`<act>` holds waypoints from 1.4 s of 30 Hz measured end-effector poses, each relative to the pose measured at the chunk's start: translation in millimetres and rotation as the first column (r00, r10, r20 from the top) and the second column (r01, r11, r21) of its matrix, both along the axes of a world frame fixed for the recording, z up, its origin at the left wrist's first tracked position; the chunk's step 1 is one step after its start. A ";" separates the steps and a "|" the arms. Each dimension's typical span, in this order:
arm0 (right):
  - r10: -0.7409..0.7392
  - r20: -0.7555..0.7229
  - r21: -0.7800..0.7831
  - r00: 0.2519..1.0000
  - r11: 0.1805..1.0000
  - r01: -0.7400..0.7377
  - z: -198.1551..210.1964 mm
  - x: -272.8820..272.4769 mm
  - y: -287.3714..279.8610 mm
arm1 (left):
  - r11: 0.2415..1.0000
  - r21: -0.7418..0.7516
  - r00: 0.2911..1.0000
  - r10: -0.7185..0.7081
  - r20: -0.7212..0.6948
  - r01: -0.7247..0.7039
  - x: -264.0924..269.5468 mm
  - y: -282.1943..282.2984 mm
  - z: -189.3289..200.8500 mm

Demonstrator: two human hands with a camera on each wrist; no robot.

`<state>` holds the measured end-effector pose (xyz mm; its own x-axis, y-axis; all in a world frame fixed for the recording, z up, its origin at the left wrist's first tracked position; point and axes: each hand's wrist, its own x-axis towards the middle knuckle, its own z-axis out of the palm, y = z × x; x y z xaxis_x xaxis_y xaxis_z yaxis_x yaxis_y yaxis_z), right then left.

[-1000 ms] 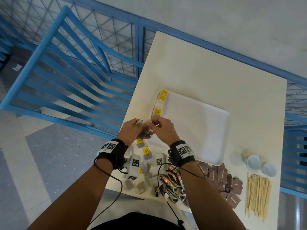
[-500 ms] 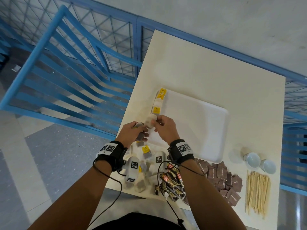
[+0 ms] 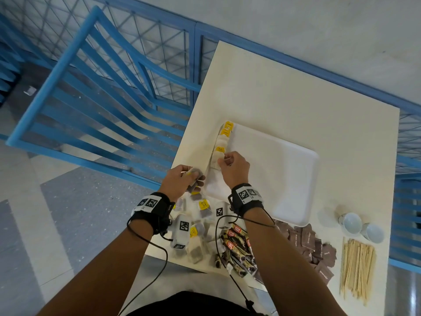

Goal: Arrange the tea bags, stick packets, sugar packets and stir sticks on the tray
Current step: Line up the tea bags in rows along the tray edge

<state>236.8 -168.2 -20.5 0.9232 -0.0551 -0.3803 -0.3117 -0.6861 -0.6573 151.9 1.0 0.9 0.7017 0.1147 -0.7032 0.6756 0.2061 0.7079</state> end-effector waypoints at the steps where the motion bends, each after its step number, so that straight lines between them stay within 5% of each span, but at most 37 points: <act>1: -0.033 0.007 0.031 0.999 0.999 0.032 1.8 -1.1 -0.6 | 1.000 -0.001 1.000 0.005 0.004 -0.005 0.3 -0.4 -0.4; 5: -0.084 0.044 0.124 0.996 0.989 0.078 11.8 -11.8 -3.7 | 1.000 -0.002 1.000 0.001 0.027 -0.001 1.6 -2.7 0.0; 13: 0.359 0.011 0.232 0.933 0.907 -0.352 30.7 -23.5 0.0 | 0.999 0.013 0.998 -0.048 0.039 0.048 5.3 -11.9 7.2; 19: 0.224 -0.021 0.214 0.974 0.953 -0.215 24.7 -25.9 -8.0 | 0.999 0.030 1.000 0.011 0.023 -0.012 2.8 -11.8 5.1; 30: 0.293 -0.066 0.148 0.954 0.948 -0.281 24.4 -30.0 -12.0 | 0.997 0.076 0.997 -0.001 0.071 -0.004 -1.7 -12.3 4.3; 36: -0.037 -0.166 0.116 0.985 0.992 0.057 4.8 -27.3 -10.0 | 0.997 0.078 1.000 0.015 0.004 -0.015 -5.6 -9.7 1.9; 42: -0.112 -0.167 0.045 0.980 0.992 0.121 0.9 -28.9 -2.6 | 0.995 0.081 0.999 -0.052 -0.007 0.052 -10.0 -4.6 0.0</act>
